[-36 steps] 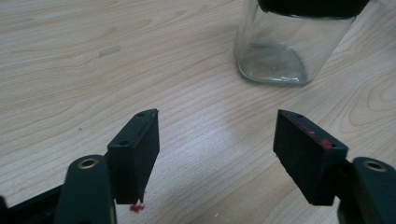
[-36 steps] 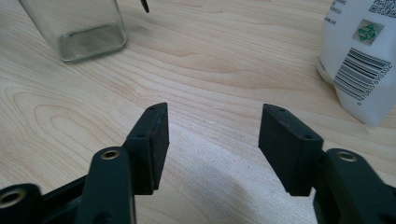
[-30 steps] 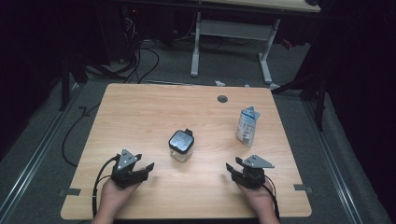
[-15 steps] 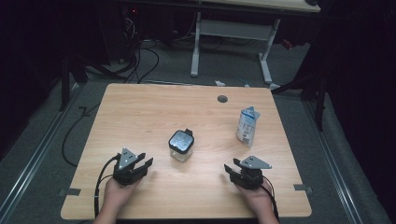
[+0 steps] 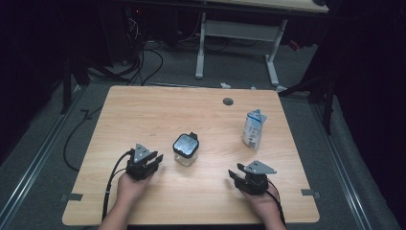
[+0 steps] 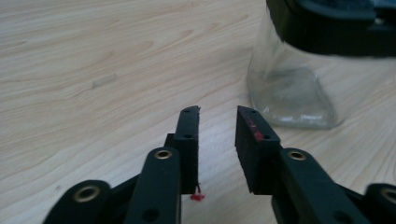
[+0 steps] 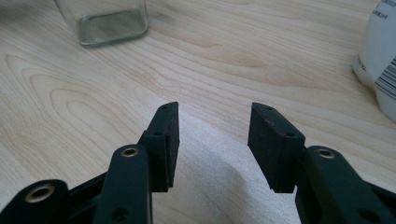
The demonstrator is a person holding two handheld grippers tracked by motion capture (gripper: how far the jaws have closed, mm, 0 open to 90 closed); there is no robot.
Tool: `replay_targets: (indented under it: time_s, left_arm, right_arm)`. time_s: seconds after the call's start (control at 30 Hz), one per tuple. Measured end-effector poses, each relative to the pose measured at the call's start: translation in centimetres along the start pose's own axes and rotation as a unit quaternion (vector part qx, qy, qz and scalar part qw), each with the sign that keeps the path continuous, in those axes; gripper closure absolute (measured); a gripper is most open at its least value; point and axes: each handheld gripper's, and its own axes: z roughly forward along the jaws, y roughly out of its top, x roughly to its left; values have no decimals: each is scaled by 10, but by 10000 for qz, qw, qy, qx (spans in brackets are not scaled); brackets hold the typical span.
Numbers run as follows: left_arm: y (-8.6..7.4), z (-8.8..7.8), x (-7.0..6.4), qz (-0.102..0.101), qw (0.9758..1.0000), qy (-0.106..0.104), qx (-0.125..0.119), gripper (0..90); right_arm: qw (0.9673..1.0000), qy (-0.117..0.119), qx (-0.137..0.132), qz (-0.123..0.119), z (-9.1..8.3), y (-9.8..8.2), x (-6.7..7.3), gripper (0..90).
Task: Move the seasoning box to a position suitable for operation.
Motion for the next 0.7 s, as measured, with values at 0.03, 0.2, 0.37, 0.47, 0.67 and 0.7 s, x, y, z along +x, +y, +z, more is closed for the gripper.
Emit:
replay_targets:
  time_s: [0.03,0.2,0.37,0.47,0.67,0.7]
  left_arm:
    - [0,0,0,0,10000,0,0,735]
    - [13,13,-7,3,10000,-65,-34,798]
    - [21,20,-11,67,10000,-37,-57,851]
    - [23,24,-10,14,10000,-19,-84,886]
    - [25,26,-11,11,9999,-69,-148,899]
    - [25,26,-11,11,9999,-69,-148,899]
  right_arm:
    - [10000,0,0,0,0,0,0,534]
    - [10000,1,35,68,0,0,-1,519]
    - [10000,10,44,83,1,-1,-2,517]
    - [10000,0,32,79,0,-1,-2,513]
    - [10000,1,58,58,2,-1,-2,509]
    - [10000,1,60,53,2,-2,-2,508]
